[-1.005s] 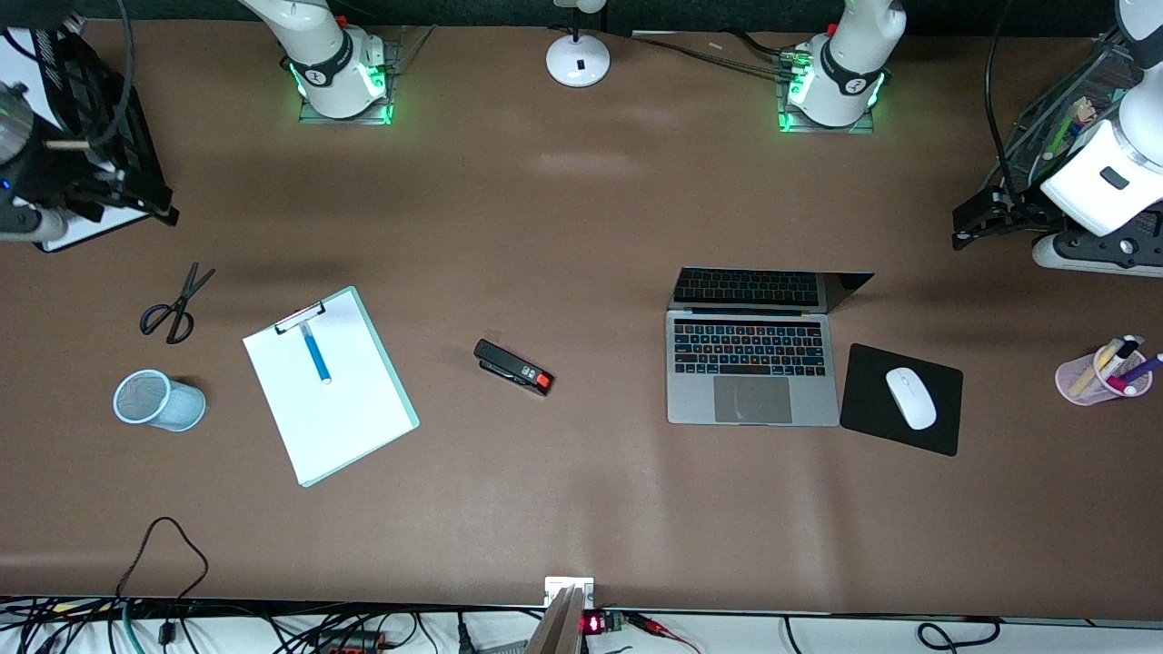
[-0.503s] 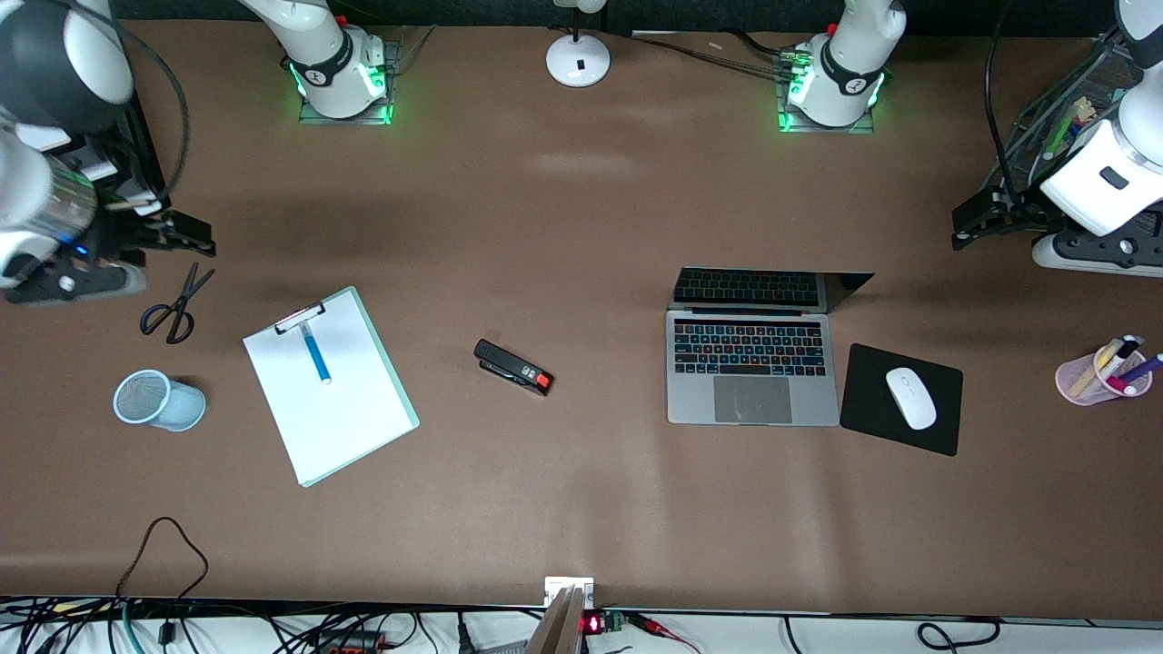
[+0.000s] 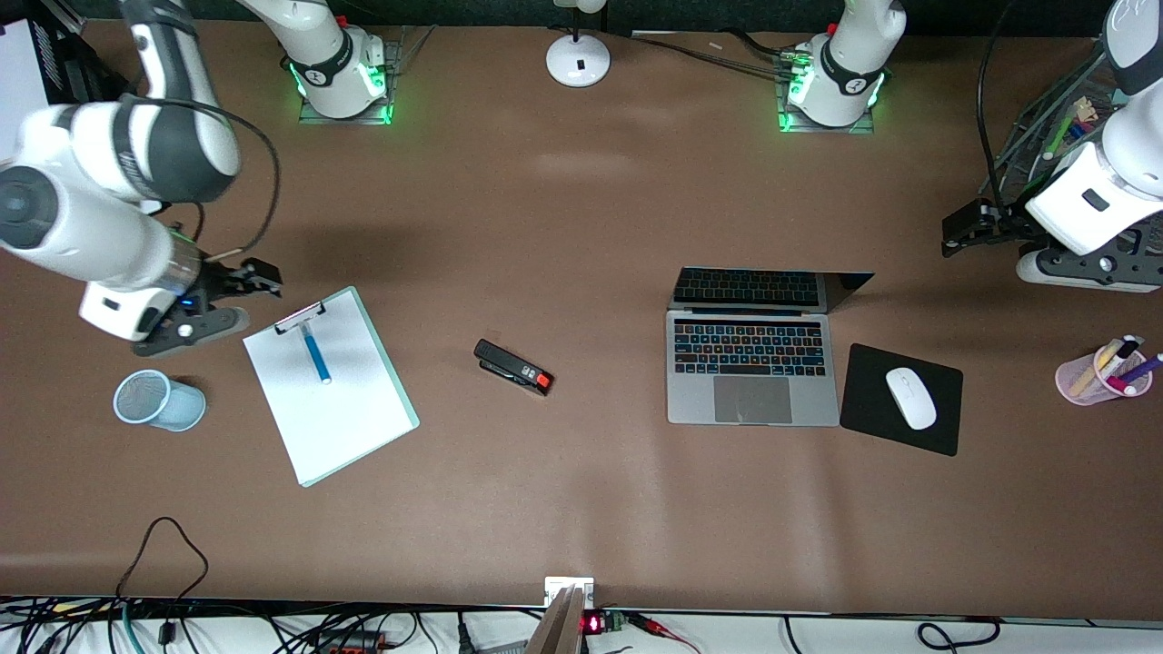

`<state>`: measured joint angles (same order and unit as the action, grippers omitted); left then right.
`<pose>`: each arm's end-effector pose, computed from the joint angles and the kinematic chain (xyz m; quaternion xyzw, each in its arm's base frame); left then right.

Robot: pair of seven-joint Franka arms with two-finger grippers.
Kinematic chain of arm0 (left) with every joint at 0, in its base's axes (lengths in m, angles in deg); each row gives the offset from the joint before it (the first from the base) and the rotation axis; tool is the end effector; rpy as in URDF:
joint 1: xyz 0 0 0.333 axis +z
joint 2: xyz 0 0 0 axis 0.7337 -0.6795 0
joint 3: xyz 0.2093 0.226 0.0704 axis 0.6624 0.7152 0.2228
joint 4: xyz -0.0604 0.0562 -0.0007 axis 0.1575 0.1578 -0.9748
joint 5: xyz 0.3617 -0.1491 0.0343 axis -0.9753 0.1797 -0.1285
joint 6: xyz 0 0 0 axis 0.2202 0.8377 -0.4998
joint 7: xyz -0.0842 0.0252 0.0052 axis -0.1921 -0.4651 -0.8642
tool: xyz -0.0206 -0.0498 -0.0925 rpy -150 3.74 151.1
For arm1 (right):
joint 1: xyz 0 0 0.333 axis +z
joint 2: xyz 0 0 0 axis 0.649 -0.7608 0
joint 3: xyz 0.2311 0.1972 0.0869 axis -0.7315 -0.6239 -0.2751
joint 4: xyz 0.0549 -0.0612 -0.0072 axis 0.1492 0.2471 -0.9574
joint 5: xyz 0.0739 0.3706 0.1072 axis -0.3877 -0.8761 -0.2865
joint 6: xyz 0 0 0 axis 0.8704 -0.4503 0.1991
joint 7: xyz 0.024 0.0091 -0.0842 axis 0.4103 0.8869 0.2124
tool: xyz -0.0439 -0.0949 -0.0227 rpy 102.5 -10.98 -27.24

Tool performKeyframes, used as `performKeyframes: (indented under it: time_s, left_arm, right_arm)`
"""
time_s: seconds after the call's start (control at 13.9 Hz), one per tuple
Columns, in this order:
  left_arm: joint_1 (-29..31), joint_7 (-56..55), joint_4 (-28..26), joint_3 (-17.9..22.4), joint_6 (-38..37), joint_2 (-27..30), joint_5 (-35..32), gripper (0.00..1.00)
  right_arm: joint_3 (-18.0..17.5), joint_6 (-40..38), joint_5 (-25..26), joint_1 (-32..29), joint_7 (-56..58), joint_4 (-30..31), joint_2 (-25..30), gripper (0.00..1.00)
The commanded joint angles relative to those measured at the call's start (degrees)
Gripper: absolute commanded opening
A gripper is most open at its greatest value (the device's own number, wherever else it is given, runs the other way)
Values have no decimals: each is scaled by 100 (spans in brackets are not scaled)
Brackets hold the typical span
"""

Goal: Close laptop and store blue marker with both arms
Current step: 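Reach the right gripper down to the blue marker on the clipboard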

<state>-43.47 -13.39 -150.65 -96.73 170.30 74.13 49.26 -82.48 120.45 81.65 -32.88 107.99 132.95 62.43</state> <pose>0.5691 -0.0332 0.5683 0.9987 -0.0368 -0.0351 0.0034 0.5964 0.0546 0.3931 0.9764 0.2126 -0.0361 0.0119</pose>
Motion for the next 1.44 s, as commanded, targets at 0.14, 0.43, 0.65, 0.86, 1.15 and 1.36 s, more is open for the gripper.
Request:
performKeyframes:
  time_s: [0.14,0.43,0.65,0.86,1.15,1.36]
  left_arm:
    - [49,31,182,17,-262,-140,358,100]
    - [-56,31,226,-27,-323,-157,297,100]
    - [-65,58,226,-36,-341,-236,305,85]
    - [-56,49,226,-44,-454,-245,349,33]
    - [-65,58,235,-45,-596,-245,349,2]
    - [-91,49,226,-53,-727,-245,358,0]
  right_arm:
    - [17,1022,81,-38,961,400,-429,81]
    - [8,1646,81,-29,1145,409,-992,68]
    - [8,2122,73,-46,1269,391,-1326,58]
    - [8,2447,73,-46,1287,374,-1607,54]
    - [8,2720,64,-38,1322,339,-1871,49]
    - [8,2729,20,-46,1322,234,-1994,45]
